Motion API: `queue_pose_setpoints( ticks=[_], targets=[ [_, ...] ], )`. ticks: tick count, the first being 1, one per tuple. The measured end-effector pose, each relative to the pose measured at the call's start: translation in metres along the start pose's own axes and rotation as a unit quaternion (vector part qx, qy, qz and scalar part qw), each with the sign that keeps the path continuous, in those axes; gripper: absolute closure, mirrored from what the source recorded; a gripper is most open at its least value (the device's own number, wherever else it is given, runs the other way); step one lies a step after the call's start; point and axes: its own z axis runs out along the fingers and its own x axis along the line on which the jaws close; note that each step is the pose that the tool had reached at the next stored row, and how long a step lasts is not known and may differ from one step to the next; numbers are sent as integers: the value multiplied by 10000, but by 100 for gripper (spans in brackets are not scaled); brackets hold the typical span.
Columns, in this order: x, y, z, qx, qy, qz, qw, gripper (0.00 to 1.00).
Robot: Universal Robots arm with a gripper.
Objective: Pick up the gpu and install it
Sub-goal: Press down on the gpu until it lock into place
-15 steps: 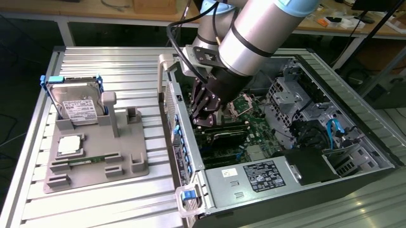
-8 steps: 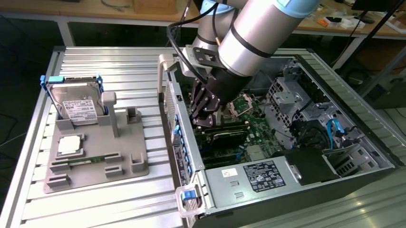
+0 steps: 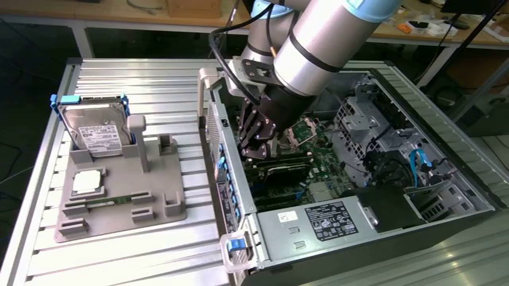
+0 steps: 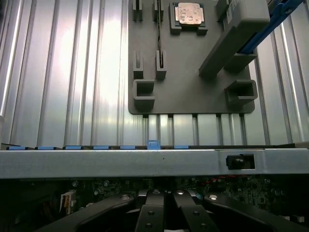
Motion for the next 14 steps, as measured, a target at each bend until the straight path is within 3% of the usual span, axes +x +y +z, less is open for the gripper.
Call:
queue_pose_setpoints(
  ticks=[5, 14],
  targets=[
    [0, -7, 22, -6, 10, 2, 10000, 89],
    [2, -9, 33, 0, 0, 0, 10000, 89]
  ],
)
